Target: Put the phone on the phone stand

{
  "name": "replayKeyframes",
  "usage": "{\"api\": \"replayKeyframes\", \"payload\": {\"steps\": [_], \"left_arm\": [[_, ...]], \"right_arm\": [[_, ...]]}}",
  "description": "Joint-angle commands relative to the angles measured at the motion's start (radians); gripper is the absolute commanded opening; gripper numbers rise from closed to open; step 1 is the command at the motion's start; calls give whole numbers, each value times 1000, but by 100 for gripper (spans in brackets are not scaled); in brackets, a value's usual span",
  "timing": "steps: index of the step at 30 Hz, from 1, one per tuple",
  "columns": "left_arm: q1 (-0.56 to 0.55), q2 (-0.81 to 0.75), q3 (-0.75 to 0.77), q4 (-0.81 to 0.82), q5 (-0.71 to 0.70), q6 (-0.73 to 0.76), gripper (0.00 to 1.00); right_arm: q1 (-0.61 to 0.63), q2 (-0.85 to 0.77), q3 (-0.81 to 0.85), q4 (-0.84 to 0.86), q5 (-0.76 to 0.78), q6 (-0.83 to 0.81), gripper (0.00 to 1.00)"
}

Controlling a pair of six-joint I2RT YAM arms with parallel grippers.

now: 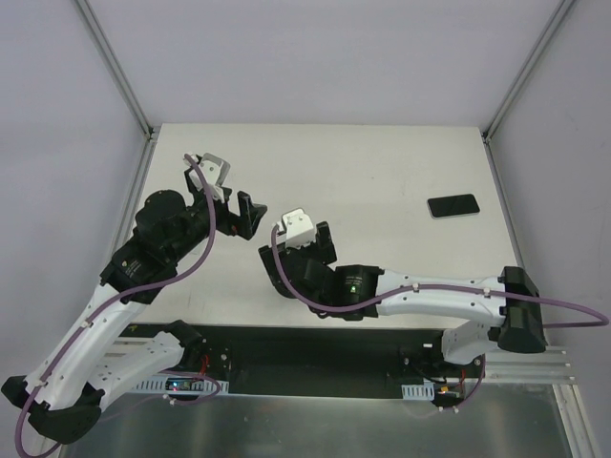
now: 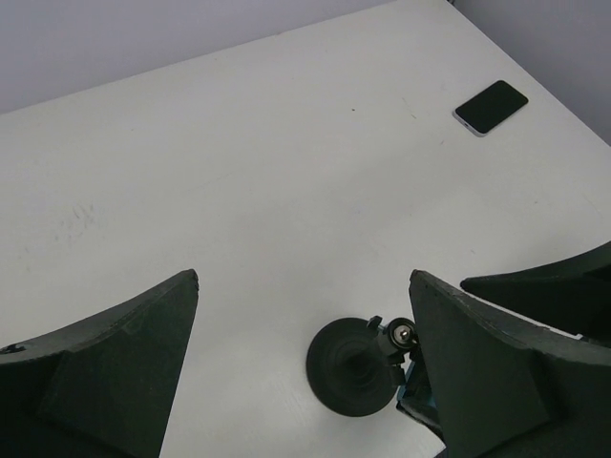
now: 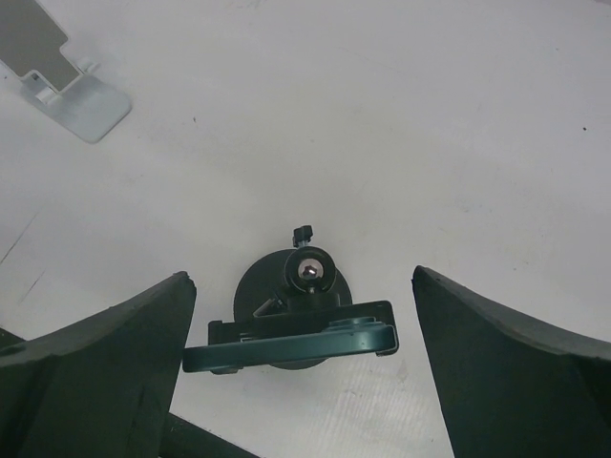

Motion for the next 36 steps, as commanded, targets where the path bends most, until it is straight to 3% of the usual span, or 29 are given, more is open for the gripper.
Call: {"api": "replayKeyframes", "payload": {"steps": [1, 8, 12, 19, 23, 24, 26, 27, 29, 36], "left_arm": [[9, -16, -15, 45, 39, -31, 89], [12, -20, -28, 51, 1, -20, 87], [11, -19, -37, 58, -33, -14, 87], [12, 1, -37, 58, -11, -15, 86], [11, 3, -38, 58, -25, -15, 86], [11, 4, -40, 58, -30, -14, 86], [11, 9, -43, 58, -33, -14, 86], [12, 15, -40, 56, -24, -12, 86], [12, 12, -26, 45, -4, -20, 85], [12, -19, -41, 58, -37, -11, 85]], "right_arm": [[2, 41, 66, -23, 40, 17, 99], [-4, 92, 111, -31, -22, -67, 87], [-11, 97, 101, -42, -26, -81, 73], [-13, 86, 65, -31, -23, -41, 71], [-19, 107, 81, -65, 18, -16, 46], [-22, 110, 80, -65, 29, 0, 35], [-37, 110, 83, -63, 35, 25, 26], [-59, 107, 86, -63, 27, 30, 14], [-79, 104, 92, -62, 58, 30, 1], [-293, 86, 101, 93, 96, -128, 1]]}}
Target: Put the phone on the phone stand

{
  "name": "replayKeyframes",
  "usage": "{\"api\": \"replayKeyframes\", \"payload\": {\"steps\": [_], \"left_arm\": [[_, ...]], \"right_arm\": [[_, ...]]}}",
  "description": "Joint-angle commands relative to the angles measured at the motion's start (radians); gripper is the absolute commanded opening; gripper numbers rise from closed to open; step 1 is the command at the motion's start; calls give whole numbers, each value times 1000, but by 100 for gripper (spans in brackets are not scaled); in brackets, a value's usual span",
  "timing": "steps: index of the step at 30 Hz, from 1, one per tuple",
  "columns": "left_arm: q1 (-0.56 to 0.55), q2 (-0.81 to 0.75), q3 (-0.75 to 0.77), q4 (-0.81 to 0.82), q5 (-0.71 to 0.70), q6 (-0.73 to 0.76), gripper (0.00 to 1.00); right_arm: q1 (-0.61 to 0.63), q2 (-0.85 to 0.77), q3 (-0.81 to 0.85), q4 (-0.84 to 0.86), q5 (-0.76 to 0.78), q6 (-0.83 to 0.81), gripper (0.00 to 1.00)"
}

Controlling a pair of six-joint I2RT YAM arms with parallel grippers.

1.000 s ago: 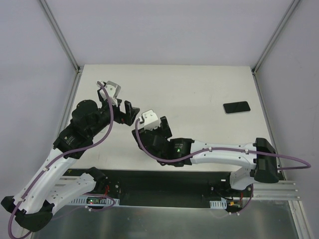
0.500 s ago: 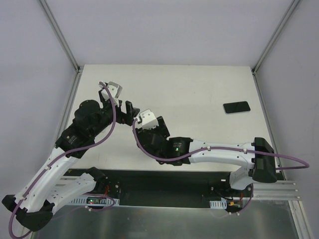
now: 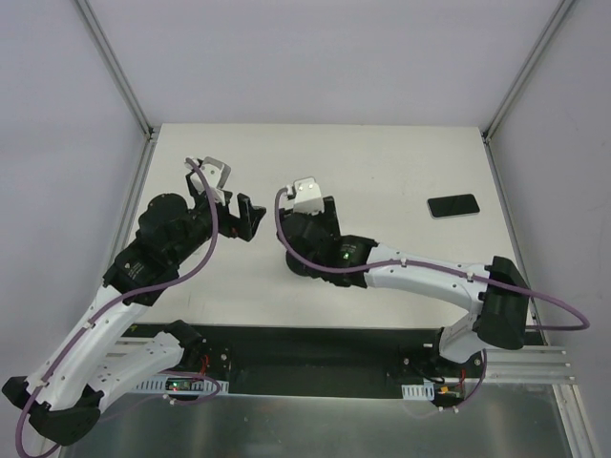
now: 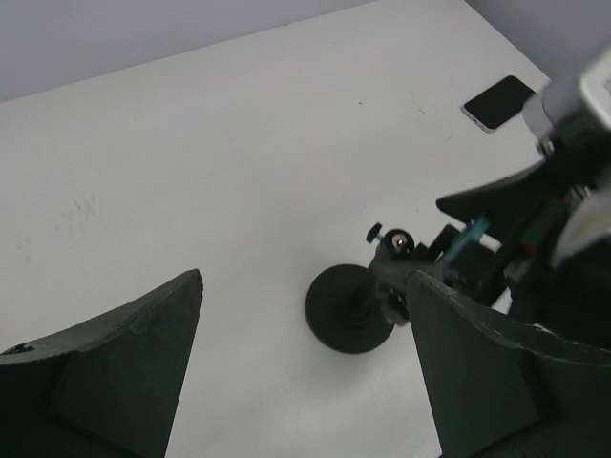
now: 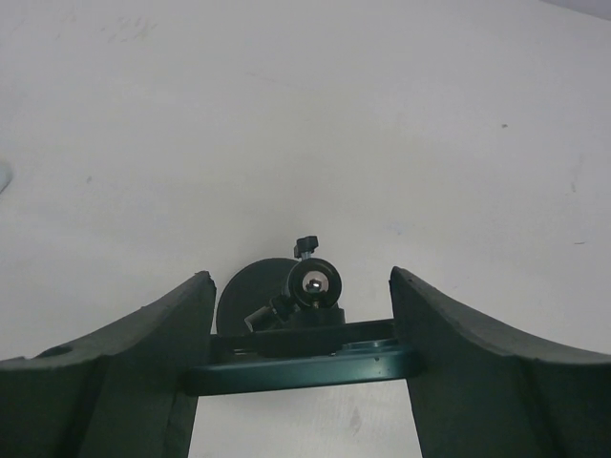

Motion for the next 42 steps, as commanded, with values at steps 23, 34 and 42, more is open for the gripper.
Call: {"api": "replayKeyframes", "payload": {"steps": [23, 34, 42], "left_arm": [[100, 134, 9, 43, 79, -29, 83], [178, 185, 3, 46, 137, -66, 82], [184, 173, 1, 46, 150, -64, 81]], "right_arm": [[-788, 848, 1150, 213, -370, -424, 0], [-790, 770, 995, 215, -379, -264, 1], [-803, 771, 1021, 176, -397, -254, 24]]}}
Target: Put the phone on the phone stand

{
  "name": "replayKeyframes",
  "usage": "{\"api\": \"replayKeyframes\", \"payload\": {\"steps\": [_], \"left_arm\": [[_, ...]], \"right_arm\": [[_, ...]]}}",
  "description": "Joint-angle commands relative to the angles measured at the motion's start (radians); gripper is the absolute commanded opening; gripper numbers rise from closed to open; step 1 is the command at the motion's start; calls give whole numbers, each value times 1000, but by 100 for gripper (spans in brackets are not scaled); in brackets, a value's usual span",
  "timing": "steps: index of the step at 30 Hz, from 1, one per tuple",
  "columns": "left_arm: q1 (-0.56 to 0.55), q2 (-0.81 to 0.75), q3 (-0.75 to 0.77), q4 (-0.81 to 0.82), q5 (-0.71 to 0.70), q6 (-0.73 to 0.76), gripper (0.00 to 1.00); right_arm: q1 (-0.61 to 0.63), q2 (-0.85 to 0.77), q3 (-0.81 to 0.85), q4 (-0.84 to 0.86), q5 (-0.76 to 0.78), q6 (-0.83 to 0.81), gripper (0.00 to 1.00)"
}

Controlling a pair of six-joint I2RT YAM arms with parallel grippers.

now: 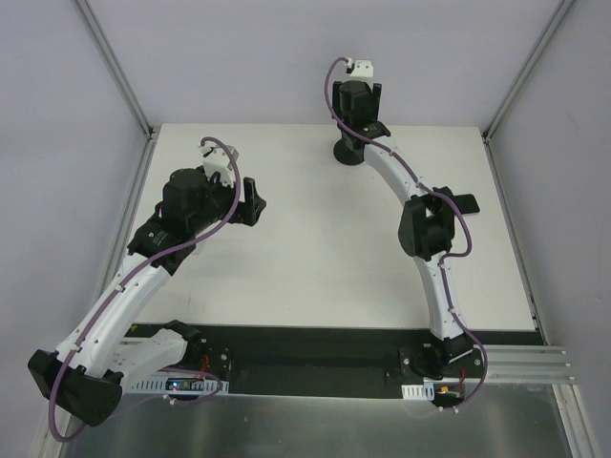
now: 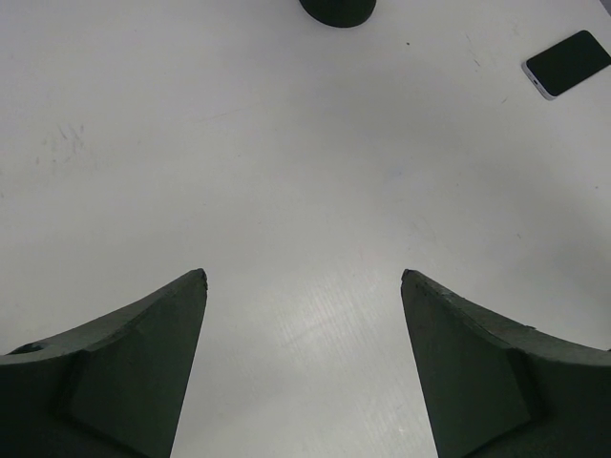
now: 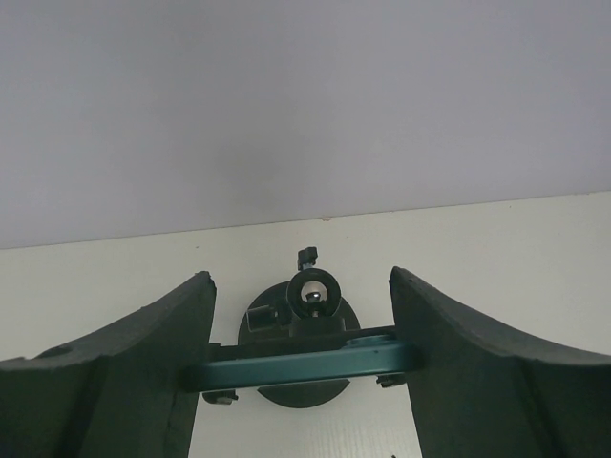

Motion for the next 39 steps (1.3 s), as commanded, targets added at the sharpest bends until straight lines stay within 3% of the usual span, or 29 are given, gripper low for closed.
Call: {"api": "replayKeyframes", "payload": {"steps": [1, 3, 4, 9, 15, 17, 20, 21, 22, 23, 26, 29, 32, 34, 36, 39], "left_arm": [[8, -14, 0, 33, 28, -15, 81], [8, -12, 0, 33, 24, -15, 81], [8, -10, 0, 33, 24, -14, 81], [11, 29, -3, 34, 17, -14, 81], [36, 79, 6, 34, 78, -56, 80], [48, 79, 5, 34, 45, -67, 81], [78, 85, 8, 7, -116, -104, 87], [92, 86, 17, -5, -226, -165, 89], [145, 86, 19, -37, -270, -210, 98], [179, 88, 19, -58, -305, -268, 99], [352, 94, -3, -117, -324, -466, 99], [458, 94, -40, -167, -383, -628, 99], [551, 129, -78, -180, -402, -695, 99], [571, 163, -66, -197, -413, -679, 99], [571, 206, -70, -167, -416, -622, 99], [575, 259, -96, -139, -440, -548, 99]], "right_arm": [[-3, -57, 22, -22, -45, 69, 46], [-5, -60, 38, -57, -48, 67, 69], [-5, -73, 38, -68, -54, 70, 96], [-5, -167, 24, -160, -73, 76, 96], [-2, -386, -180, -148, -100, 75, 96], [1, -460, -238, -165, -105, 84, 96], [5, -567, -353, -162, -88, 84, 96], [12, -587, -373, -153, -84, 84, 96], [18, -615, -387, -153, -91, 75, 96], [37, -621, -393, -159, -99, 76, 96], [67, -644, -384, -252, -168, 174, 96], [72, -708, -476, -347, -189, 358, 96], [86, -843, -749, -257, -200, 455, 97], [93, -938, -982, -84, -215, 478, 97], [95, -975, -1089, 38, -258, 478, 96], [95, -971, -1124, 28, -263, 394, 97]]}}
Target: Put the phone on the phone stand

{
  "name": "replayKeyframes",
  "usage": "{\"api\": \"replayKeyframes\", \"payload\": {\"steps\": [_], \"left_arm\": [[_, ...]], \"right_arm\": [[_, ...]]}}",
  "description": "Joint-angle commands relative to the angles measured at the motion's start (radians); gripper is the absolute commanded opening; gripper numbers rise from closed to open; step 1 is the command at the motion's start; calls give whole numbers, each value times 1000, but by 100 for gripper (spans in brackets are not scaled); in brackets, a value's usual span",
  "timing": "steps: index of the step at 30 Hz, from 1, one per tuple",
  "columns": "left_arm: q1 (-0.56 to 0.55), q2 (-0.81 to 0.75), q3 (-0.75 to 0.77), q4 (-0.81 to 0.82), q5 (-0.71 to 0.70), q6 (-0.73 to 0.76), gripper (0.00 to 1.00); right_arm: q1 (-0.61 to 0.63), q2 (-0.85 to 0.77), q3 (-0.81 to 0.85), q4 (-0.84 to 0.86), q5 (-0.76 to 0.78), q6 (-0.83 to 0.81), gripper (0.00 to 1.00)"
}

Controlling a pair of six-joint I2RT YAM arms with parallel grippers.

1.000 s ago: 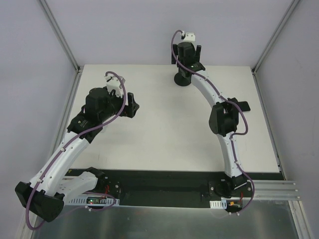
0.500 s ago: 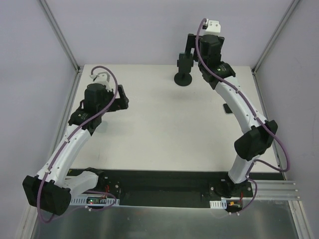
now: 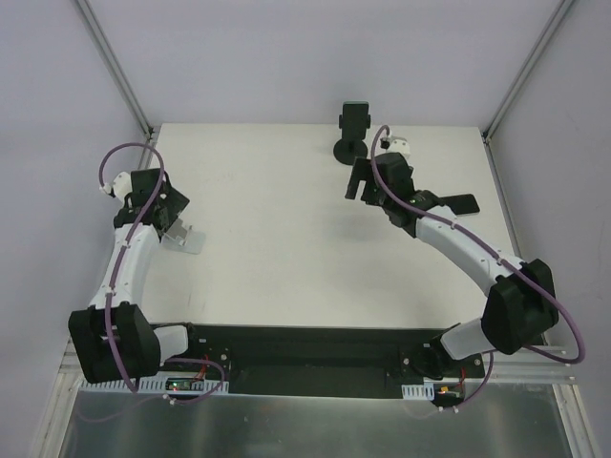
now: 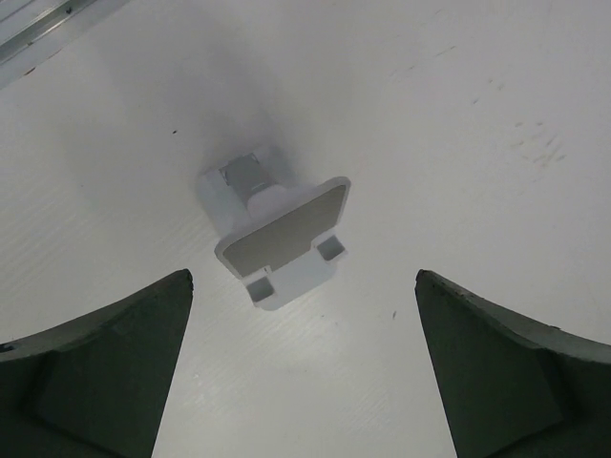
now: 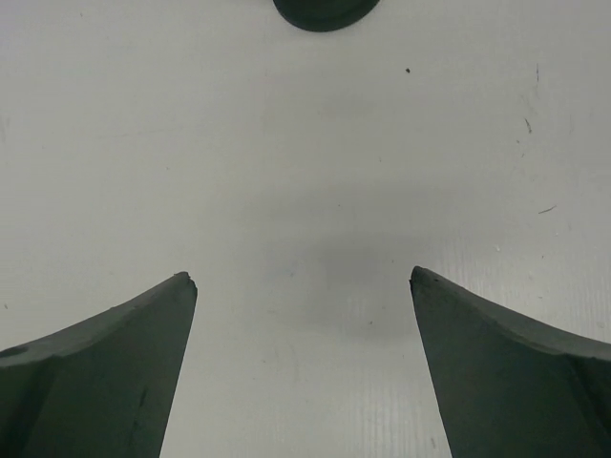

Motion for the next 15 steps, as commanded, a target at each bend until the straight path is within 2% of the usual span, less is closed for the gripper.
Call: {"api": "replayKeyframes", "payload": {"steps": [1, 3, 5, 7, 8, 10, 14, 15], "left_arm": [[22, 60, -31, 35, -54, 62, 99], [26, 90, -43, 51, -69, 95, 98], [32, 97, -60, 95, -66, 119, 83], [31, 94, -91, 130, -54, 154, 75], [32, 93, -100, 167, -46, 167, 62], [32, 99, -116, 205, -2, 213, 49], [29, 146, -111, 253, 127, 259, 0], [23, 163, -103, 262, 161, 264, 0]], "right_arm": [[6, -33, -2, 139, -32, -35, 97], [5, -24, 13, 115, -32, -75, 97], [3, -28, 0, 125, -35, -121, 96], [2, -43, -19, 144, -26, -144, 97], [0, -50, -34, 148, -25, -147, 96], [-9, -74, -48, 156, -25, -149, 96], [-18, -120, -92, 171, -25, -147, 96], [-20, -128, -106, 206, -25, -149, 96]]}}
